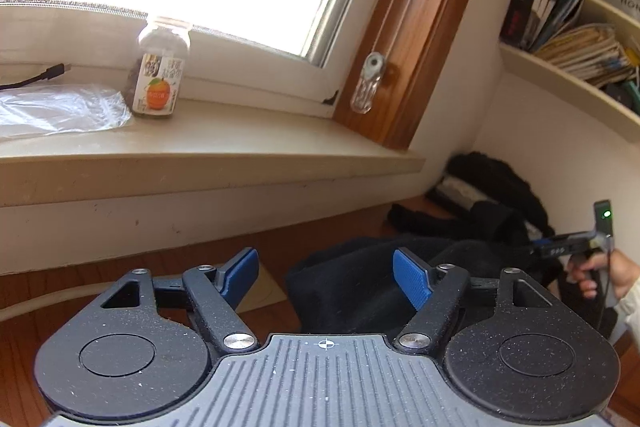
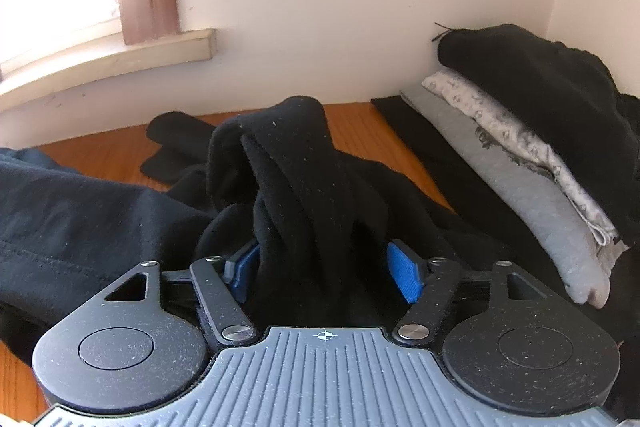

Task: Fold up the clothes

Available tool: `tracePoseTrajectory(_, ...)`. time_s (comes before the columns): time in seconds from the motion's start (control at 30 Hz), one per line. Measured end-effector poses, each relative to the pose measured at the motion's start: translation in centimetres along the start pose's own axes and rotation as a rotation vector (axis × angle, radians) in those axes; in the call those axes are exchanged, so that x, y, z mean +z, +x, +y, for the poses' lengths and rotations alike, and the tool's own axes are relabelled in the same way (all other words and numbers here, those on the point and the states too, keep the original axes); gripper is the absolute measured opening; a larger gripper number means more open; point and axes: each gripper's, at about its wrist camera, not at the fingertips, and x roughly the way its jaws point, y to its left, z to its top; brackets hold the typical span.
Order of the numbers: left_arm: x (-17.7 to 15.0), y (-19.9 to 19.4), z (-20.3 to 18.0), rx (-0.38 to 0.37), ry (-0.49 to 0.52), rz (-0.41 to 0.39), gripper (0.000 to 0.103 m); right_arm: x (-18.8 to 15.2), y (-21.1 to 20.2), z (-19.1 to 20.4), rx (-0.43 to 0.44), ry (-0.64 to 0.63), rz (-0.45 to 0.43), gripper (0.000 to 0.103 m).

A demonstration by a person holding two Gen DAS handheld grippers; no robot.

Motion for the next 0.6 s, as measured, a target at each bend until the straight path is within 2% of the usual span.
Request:
tracePoseTrajectory(0.17, -0.1, -0.1, 0.3, 0.032, 0.008, 0.002, 0.080, -2.0, 1.4, -0.4, 0.057, 0.117, -0.030, 0.069)
tracePoseTrajectory(0.27, -0.1, -0.4, 0.0, 0.029, 0.017, -0.007, 0.084, -3.2, 2.1, -1.0, 0.094, 0.203, -0.059, 0.075)
tracePoseTrajectory(0.43, -0.2, -0.5, -0.7, 0.038, 0.050, -0.009, 0.090, -3.9, 2.5, -0.9, 0.092, 0.235, -0.117, 0.080)
tracePoseTrajectory(0.5, -0.2, -0.8, -1.5, 0.053, 0.088, -0.014, 0.095, -4.0, 2.7, -0.7, 0.089, 0.233, -0.131, 0.082)
tracePoseTrajectory(0.6, -0.8, -1.7, -2.7, 0.106, 0.128, -0.021, 0.099, -4.0, 2.8, -0.7, 0.099, 0.220, -0.139, 0.084)
